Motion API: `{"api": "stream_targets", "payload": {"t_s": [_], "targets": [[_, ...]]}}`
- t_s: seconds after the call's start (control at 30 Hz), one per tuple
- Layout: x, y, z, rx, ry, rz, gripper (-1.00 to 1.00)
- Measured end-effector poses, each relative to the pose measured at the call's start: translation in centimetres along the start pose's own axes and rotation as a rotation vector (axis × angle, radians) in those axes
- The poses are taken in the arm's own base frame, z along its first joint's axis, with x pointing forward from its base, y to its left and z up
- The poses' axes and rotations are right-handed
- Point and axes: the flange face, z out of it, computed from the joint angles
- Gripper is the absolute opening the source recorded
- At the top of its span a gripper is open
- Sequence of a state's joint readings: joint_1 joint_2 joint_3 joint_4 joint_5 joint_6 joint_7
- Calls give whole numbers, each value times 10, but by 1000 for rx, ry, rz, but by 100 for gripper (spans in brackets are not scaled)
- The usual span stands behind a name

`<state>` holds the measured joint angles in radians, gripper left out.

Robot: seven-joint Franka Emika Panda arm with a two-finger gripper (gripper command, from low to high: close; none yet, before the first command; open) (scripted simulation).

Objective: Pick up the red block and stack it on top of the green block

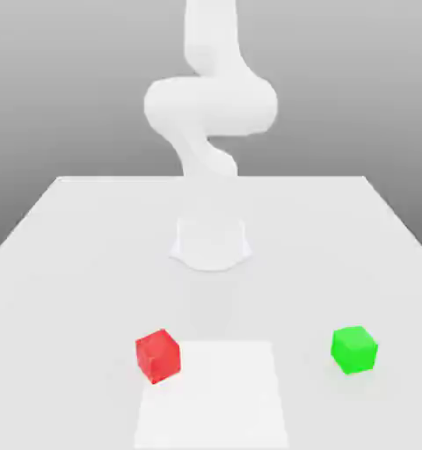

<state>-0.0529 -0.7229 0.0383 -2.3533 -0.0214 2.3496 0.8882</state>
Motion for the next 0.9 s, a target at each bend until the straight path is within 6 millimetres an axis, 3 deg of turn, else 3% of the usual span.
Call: {"api": "stream_targets", "payload": {"t_s": [0.1,0.23,0.33,0.43,0.63,0.9], "targets": [[-10,21,79,-128,-27,109,0],[-28,69,170,-283,-67,260,0],[-47,117,228,-394,-101,384,0],[-72,168,274,-497,-139,513,0],[-138,265,328,-676,-223,780,0],[-166,295,367,-697,-234,824,0]]}}
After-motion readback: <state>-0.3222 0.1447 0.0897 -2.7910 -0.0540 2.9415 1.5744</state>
